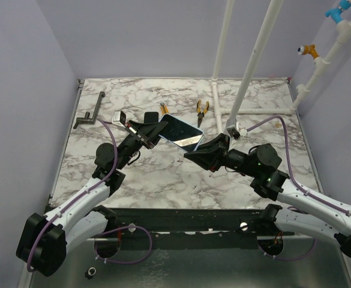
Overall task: Take the phone out of the phone case
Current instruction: Remove the phone case from the phone.
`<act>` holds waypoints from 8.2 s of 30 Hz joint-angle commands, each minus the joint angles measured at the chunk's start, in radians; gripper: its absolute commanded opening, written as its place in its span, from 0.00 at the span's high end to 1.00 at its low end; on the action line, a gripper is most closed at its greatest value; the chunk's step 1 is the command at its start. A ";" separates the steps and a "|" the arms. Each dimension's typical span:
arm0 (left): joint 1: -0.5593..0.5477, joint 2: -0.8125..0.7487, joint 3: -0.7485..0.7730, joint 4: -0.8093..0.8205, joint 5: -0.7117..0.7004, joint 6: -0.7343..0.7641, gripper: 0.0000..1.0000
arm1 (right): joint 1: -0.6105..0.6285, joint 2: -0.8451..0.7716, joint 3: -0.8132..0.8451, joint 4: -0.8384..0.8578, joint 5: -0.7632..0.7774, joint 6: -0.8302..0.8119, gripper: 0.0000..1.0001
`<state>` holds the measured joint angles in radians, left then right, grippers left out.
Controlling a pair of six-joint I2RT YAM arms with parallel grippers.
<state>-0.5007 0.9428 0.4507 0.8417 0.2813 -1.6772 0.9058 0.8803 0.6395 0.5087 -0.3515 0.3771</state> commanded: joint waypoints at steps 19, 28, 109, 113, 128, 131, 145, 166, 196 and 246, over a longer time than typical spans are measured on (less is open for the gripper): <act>-0.016 0.069 0.012 0.037 0.194 0.021 1.00 | 0.007 -0.021 0.028 0.112 -0.065 -0.187 1.00; -0.017 0.092 0.031 0.053 0.228 0.021 1.00 | 0.007 -0.018 0.077 0.010 -0.086 -0.276 1.00; 0.097 -0.117 0.050 -0.009 0.073 0.163 1.00 | 0.007 -0.102 -0.161 0.164 0.562 0.663 0.40; 0.097 -0.122 0.045 -0.009 0.076 0.164 1.00 | 0.007 -0.072 -0.155 0.197 0.552 0.687 0.43; 0.097 -0.129 0.026 -0.009 0.072 0.171 1.00 | 0.007 -0.003 -0.147 0.293 0.520 0.746 0.55; 0.096 -0.126 0.024 -0.009 0.072 0.170 1.00 | 0.008 0.007 -0.134 0.296 0.514 0.746 0.55; 0.095 -0.125 0.018 -0.009 0.070 0.172 1.00 | 0.005 0.044 -0.109 0.313 0.474 0.766 0.74; 0.096 -0.116 -0.002 -0.007 0.057 0.199 1.00 | 0.005 0.094 -0.069 0.436 0.362 0.845 0.66; 0.096 -0.148 -0.023 -0.009 0.041 0.210 1.00 | 0.005 0.032 -0.104 0.341 0.481 0.872 0.76; 0.044 0.032 0.045 0.105 -0.005 0.076 1.00 | 0.007 0.118 -0.089 0.635 0.240 0.814 0.66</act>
<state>-0.4580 1.0088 0.4824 0.9886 0.3504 -1.6905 0.8841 1.0973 0.5415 1.2449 -0.0578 1.2541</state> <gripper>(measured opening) 0.157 0.151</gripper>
